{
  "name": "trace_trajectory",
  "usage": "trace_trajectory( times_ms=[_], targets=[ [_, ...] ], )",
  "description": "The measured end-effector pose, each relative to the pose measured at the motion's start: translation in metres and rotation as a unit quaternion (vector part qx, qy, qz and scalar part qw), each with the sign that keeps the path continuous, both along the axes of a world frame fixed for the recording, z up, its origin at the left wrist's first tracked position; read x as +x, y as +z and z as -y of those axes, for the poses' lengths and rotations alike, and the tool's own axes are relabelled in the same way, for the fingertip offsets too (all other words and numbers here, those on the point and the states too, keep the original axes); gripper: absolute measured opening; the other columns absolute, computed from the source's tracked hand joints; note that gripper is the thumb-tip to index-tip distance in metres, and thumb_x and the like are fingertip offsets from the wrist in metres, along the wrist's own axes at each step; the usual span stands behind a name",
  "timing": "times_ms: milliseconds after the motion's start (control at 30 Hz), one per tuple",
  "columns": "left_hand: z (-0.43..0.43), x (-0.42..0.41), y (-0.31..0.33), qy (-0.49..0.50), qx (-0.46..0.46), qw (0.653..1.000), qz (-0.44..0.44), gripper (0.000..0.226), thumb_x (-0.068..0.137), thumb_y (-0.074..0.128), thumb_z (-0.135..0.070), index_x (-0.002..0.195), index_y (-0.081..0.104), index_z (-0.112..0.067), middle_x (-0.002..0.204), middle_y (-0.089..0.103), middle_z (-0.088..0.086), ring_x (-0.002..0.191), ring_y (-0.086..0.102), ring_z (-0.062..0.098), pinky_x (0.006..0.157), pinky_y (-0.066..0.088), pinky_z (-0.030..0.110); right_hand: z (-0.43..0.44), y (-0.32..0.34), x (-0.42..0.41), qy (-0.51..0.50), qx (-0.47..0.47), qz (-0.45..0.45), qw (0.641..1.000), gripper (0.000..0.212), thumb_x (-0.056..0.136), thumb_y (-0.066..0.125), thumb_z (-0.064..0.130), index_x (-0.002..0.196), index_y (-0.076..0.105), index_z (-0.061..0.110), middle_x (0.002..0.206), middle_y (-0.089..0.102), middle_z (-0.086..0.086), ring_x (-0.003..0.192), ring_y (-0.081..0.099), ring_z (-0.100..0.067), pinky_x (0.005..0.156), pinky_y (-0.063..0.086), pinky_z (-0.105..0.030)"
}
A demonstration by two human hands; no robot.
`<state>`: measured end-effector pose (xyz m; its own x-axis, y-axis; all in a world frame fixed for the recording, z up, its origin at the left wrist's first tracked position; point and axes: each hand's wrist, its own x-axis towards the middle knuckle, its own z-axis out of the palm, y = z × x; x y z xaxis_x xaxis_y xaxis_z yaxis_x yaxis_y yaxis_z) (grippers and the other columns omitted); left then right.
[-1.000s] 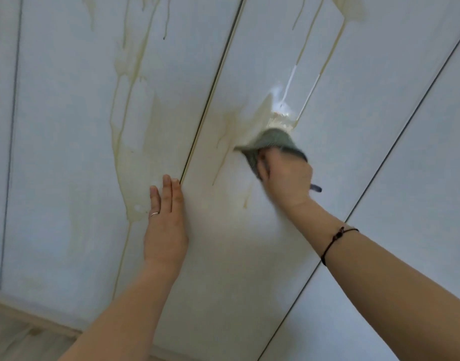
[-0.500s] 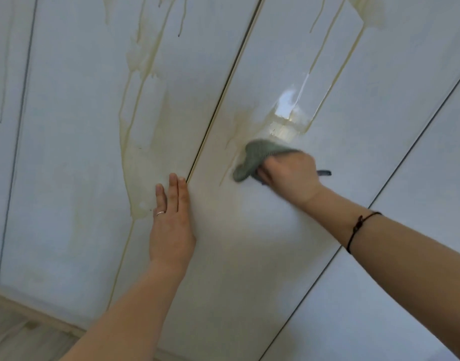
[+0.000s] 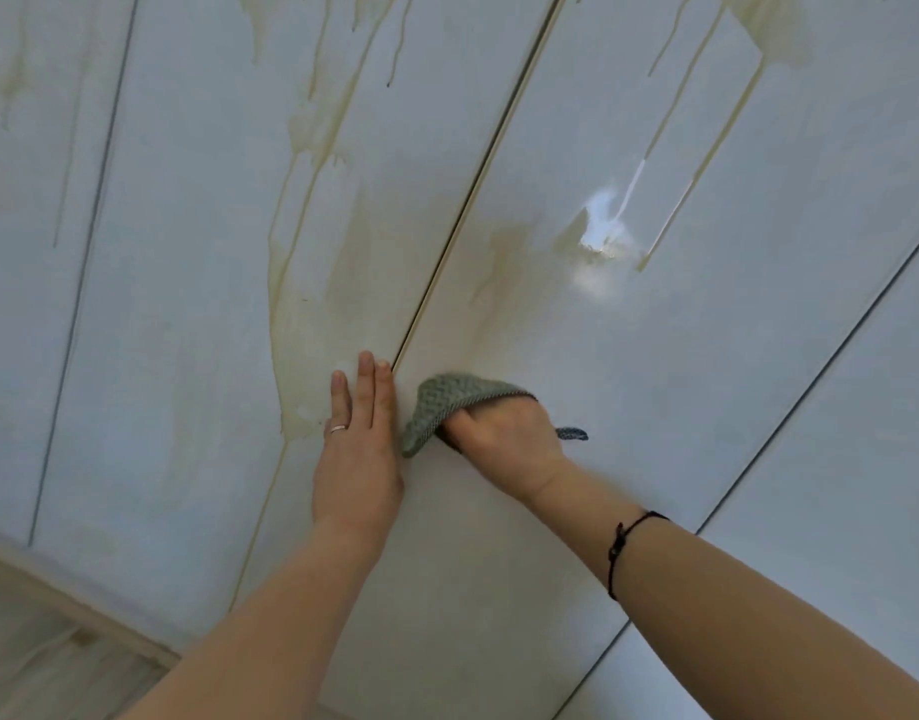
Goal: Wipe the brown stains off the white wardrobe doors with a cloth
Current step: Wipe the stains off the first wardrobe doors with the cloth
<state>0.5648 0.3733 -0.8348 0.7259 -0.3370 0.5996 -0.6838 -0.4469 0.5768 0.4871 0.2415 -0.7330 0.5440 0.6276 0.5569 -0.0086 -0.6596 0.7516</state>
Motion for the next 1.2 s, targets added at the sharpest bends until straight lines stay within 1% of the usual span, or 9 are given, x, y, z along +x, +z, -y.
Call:
trace_trajectory(
  times_ms=[167,300,367,433,533,700,833,967,1200],
  targets=[
    [-0.001,0.000,0.000,0.010,0.000,1.000,-0.004,0.110,0.087,0.058,0.005,0.155,-0.025,-0.022,0.161,-0.034,-0.007,0.152,-0.016,0.029,0.097,0.054,0.039,0.013,-0.051,-0.013,-0.005,-0.020,-0.101,0.995,0.011,0.087,0.065,0.009,0.089,0.069,0.019,0.059,0.058,-0.001,0.048,0.052,-0.022,0.042,0.037,-0.029],
    [0.000,0.000,0.002,0.002,0.002,1.000,-0.004,0.110,0.086,0.055,0.007,0.155,-0.024,-0.022,0.161,-0.034,-0.007,0.153,-0.015,0.030,0.102,0.051,0.040,0.016,-0.011,-0.014,-0.006,-0.082,-0.138,0.987,0.013,0.090,0.064,0.013,0.092,0.073,0.021,0.061,0.063,0.000,0.050,0.057,-0.021,0.043,0.045,-0.028],
    [-0.001,0.000,0.000,0.000,-0.003,1.000,-0.007,0.106,0.080,0.044,0.014,0.157,-0.019,-0.022,0.162,-0.030,-0.009,0.153,-0.013,0.028,0.097,0.054,0.038,0.009,0.031,-0.006,-0.020,-0.073,-0.091,0.993,0.004,0.083,0.073,0.017,0.087,0.072,0.020,0.055,0.059,-0.001,0.045,0.055,-0.023,0.040,0.044,-0.026],
    [-0.002,0.000,-0.001,0.004,0.000,1.000,-0.005,0.109,0.073,0.040,0.016,0.159,-0.015,-0.023,0.163,-0.028,-0.012,0.154,-0.010,0.027,0.083,0.058,0.034,-0.002,0.075,0.005,-0.027,-0.045,-0.005,0.999,0.013,0.078,0.081,0.022,0.080,0.069,0.019,0.050,0.052,-0.001,0.040,0.050,-0.023,0.039,0.038,-0.026],
    [-0.002,0.000,-0.001,0.017,0.017,1.000,0.001,0.110,0.072,0.041,0.015,0.158,-0.017,-0.023,0.163,-0.028,-0.011,0.154,-0.009,0.027,0.075,0.057,0.027,-0.020,0.124,0.022,-0.046,0.015,0.099,0.994,0.016,0.083,0.076,0.025,0.075,0.066,0.015,0.049,0.050,-0.001,0.038,0.045,-0.025,0.038,0.031,-0.025],
    [-0.002,-0.001,0.000,0.026,0.028,0.999,-0.005,0.110,0.074,0.042,0.014,0.158,-0.019,-0.022,0.162,-0.029,-0.010,0.154,-0.010,0.026,0.073,0.056,0.024,-0.037,0.110,0.034,-0.052,0.177,0.192,0.964,0.020,0.081,0.077,0.013,0.068,0.062,0.010,0.048,0.050,-0.004,0.039,0.043,-0.024,0.039,0.028,-0.022],
    [-0.004,0.002,0.000,0.007,0.012,1.000,-0.002,0.106,0.075,0.040,0.013,0.159,-0.011,-0.027,0.161,-0.029,-0.018,0.154,-0.012,0.021,0.070,0.056,0.029,-0.035,0.028,0.036,-0.013,0.096,0.099,0.990,0.005,0.085,0.076,0.018,0.084,0.073,0.014,0.057,0.061,-0.006,0.045,0.056,-0.027,0.041,0.045,-0.031],
    [-0.005,0.008,-0.002,-0.003,-0.025,1.000,0.000,0.110,0.079,0.046,0.012,0.157,-0.016,-0.035,0.159,-0.029,-0.024,0.153,-0.012,0.016,0.071,0.055,0.024,-0.028,-0.039,0.030,-0.021,0.057,0.001,0.998,0.016,0.091,0.067,0.013,0.103,0.075,0.018,0.069,0.067,-0.003,0.053,0.059,-0.024,0.044,0.048,-0.033],
    [-0.013,0.008,-0.001,-0.045,-0.034,0.998,-0.006,0.118,0.072,0.050,0.015,0.157,-0.014,-0.038,0.160,-0.026,-0.025,0.153,-0.013,0.017,0.070,0.057,0.028,-0.014,-0.010,0.017,-0.004,-0.023,-0.059,0.998,0.011,0.089,0.067,0.013,0.095,0.072,0.020,0.063,0.062,-0.001,0.050,0.055,-0.022,0.041,0.041,-0.029]
  ],
)
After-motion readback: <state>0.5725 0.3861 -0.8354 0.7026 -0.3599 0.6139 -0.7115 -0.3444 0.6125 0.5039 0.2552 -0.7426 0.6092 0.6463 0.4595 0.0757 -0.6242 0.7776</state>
